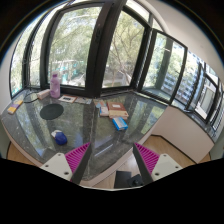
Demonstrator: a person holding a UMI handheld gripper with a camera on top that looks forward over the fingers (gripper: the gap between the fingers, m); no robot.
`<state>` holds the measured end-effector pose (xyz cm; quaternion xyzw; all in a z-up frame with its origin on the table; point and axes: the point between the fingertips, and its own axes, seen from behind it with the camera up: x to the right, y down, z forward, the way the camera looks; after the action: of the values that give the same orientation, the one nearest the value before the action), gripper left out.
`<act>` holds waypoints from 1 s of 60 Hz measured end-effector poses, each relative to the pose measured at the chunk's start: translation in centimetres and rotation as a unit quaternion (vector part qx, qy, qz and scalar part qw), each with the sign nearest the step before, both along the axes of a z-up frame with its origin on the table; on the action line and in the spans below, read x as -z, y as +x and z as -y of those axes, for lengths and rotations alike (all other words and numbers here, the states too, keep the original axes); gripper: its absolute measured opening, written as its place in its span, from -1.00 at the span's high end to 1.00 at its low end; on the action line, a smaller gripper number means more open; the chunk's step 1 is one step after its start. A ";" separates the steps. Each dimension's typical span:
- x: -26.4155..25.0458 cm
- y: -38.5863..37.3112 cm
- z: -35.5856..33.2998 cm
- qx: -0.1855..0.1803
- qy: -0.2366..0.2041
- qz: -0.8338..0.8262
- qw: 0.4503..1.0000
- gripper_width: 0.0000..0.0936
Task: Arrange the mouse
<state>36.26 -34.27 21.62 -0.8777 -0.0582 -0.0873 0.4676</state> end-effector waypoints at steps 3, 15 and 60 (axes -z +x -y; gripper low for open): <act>0.0 0.1 0.2 0.004 0.001 0.001 1.000 -0.82; 1.9 0.1 3.5 0.036 -0.008 -0.004 0.999 -0.82; 20.1 -21.8 -5.0 0.006 -0.035 -0.091 0.995 -0.82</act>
<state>14.44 -29.31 1.49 -0.8981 -0.0132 -0.0081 0.4395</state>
